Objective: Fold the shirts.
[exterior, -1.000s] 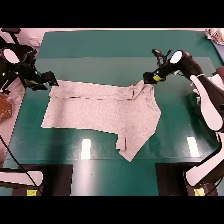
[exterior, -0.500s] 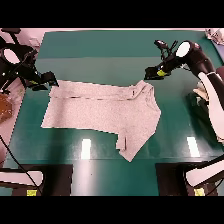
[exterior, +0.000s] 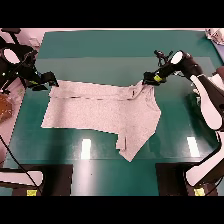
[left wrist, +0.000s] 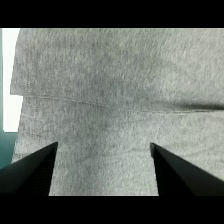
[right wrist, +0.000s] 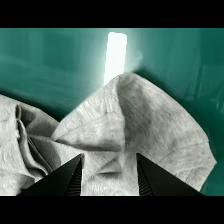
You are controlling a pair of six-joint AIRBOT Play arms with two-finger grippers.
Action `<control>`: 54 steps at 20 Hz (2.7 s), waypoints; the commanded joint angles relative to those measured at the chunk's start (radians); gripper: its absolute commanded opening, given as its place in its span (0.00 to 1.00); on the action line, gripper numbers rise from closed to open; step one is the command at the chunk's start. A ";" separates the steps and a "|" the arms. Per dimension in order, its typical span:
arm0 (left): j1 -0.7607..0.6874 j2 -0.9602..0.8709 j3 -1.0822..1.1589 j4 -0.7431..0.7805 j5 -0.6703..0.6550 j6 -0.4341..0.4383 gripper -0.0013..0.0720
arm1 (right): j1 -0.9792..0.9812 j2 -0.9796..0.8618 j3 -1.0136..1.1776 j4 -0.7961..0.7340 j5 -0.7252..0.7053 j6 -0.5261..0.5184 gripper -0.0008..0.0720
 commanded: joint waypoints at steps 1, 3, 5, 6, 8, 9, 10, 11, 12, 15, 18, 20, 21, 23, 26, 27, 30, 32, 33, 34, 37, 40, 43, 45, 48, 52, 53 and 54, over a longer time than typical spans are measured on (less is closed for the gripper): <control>0.001 0.000 0.000 0.001 0.002 0.000 0.98 | 0.002 -0.010 0.000 0.015 -0.043 0.003 0.53; 0.001 0.000 0.000 0.001 0.008 0.000 0.98 | 0.002 -0.010 -0.012 0.018 -0.061 0.007 0.52; 0.001 0.000 0.000 0.001 0.016 0.000 0.98 | 0.002 -0.010 -0.029 0.029 -0.062 0.011 0.35; 0.001 0.000 0.000 0.001 0.018 0.000 0.98 | 0.002 -0.010 -0.037 0.045 -0.062 0.010 0.24; 0.001 0.000 0.000 0.002 0.020 0.000 0.98 | 0.002 -0.010 -0.043 0.045 -0.042 0.008 0.11; 0.001 0.000 0.000 0.003 0.019 0.000 0.98 | 0.002 -0.005 -0.043 0.046 -0.026 -0.001 0.03; 0.001 0.000 0.000 0.005 0.019 0.000 0.98 | 0.002 0.008 -0.043 0.045 -0.008 -0.012 0.03; 0.001 0.000 0.000 0.005 0.019 0.000 0.98 | 0.002 0.026 -0.043 0.044 0.006 -0.021 0.03; 0.001 0.000 0.000 0.005 0.019 0.000 0.98 | 0.002 0.052 -0.043 0.043 0.026 -0.026 0.03; 0.001 0.000 0.000 0.005 0.012 0.000 0.98 | 0.005 0.162 -0.043 0.031 0.113 -0.025 0.03; 0.001 0.000 0.000 0.007 0.010 0.000 0.98 | 0.042 0.270 -0.043 -0.054 0.233 0.029 0.03; 0.001 0.000 0.000 0.007 0.004 0.000 0.98 | 0.084 0.309 -0.049 -0.200 0.361 0.057 0.03; 0.001 0.000 0.000 0.007 0.002 -0.001 0.98 | 0.103 0.325 -0.073 -0.258 0.394 0.065 0.03; 0.001 0.000 0.000 0.004 -0.002 -0.004 0.98 | 0.134 0.355 -0.168 -0.280 0.401 0.072 0.03; 0.001 0.000 0.000 0.003 -0.013 -0.008 0.98 | 0.147 0.378 -0.322 -0.294 0.357 0.109 0.04; 0.001 0.000 0.000 0.003 -0.015 -0.008 0.98 | 0.147 0.389 -0.368 -0.335 0.323 0.140 0.14; 0.001 0.000 0.000 0.000 -0.020 -0.008 0.98 | 0.144 0.444 -0.456 -0.435 0.258 0.169 0.39; 0.001 0.000 0.000 0.000 -0.023 -0.008 0.98 | 0.138 0.493 -0.485 -0.444 0.243 0.169 0.44; 0.001 0.000 0.000 0.000 -0.030 -0.008 0.98 | 0.135 0.529 -0.507 -0.433 0.214 0.171 0.44; 0.001 0.000 0.000 0.000 -0.040 -0.008 0.98 | 0.132 0.566 -0.527 -0.428 0.193 0.187 0.44; 0.002 0.032 -0.035 0.006 -0.041 0.006 0.98 | 0.124 0.692 -0.627 -0.398 0.180 0.193 0.47; 0.002 0.150 -0.219 0.039 0.005 0.051 0.98 | 0.014 0.809 -0.805 -0.168 0.165 0.140 0.64; 0.002 0.275 -0.412 0.063 0.040 0.072 0.98 | -0.177 0.892 -0.957 0.100 0.150 0.032 0.65; 0.002 0.339 -0.475 0.059 0.036 0.079 0.98 | -0.283 0.939 -1.039 0.149 0.167 0.001 0.67; 0.036 0.386 -0.488 0.042 0.021 0.089 0.98 | -0.368 1.011 -1.157 0.159 0.188 -0.018 0.71; 0.159 0.397 -0.535 -0.004 0.006 0.108 0.98 | -0.386 1.153 -1.289 0.299 0.206 -0.035 0.72; 0.173 0.396 -0.566 -0.004 0.008 0.125 0.98 | -0.386 1.189 -1.308 0.304 0.208 -0.031 0.72; 0.176 0.396 -0.600 0.000 0.015 0.149 0.98 | -0.386 1.221 -1.320 0.303 0.213 -0.025 0.72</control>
